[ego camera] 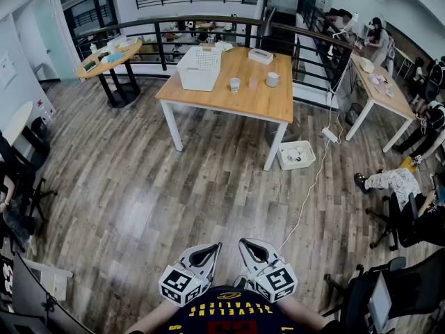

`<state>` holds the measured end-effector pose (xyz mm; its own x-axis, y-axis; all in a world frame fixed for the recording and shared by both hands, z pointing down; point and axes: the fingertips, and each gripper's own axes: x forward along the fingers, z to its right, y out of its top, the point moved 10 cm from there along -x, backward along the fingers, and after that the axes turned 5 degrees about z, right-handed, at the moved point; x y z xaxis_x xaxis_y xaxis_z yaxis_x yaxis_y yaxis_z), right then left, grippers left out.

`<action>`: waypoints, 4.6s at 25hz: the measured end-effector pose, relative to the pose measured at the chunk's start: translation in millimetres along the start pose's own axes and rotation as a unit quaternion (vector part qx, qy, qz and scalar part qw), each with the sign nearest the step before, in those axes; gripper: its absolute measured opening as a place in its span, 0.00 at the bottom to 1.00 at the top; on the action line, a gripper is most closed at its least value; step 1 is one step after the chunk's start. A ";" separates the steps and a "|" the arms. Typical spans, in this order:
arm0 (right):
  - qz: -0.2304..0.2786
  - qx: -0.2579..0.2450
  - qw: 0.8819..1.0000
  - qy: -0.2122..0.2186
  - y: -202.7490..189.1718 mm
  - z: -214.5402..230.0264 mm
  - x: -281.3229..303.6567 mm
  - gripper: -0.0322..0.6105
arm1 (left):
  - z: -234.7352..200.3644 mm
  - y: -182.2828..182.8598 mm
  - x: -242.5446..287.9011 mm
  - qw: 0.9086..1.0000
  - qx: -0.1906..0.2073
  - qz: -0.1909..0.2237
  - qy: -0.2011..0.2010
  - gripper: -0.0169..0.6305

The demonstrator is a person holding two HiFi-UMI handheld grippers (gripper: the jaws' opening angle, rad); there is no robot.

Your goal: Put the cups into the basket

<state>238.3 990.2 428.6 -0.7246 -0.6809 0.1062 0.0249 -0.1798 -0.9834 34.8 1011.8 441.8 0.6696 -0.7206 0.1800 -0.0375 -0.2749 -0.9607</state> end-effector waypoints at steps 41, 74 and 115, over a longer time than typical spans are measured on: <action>-0.066 0.029 0.997 -0.016 6.6 108.4 179.8 0.07 | -173.0 34.1 116.7 0.999 -0.041 -0.012 -0.011 0.06; -0.069 0.051 0.996 0.003 58.9 347.0 419.4 0.07 | -386.0 127.3 333.0 0.998 -0.047 0.008 0.032 0.06; -0.123 -0.006 0.977 -0.175 117.0 529.8 681.8 0.07 | -715.7 225.7 440.8 0.999 -0.031 -0.004 0.043 0.06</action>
<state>112.1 128.8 464.0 -0.4274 -0.8200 0.3808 -0.1294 -0.3613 -0.9234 -209.3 176.6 455.4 0.6043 -0.7690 0.2084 -0.0800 -0.3189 -0.9444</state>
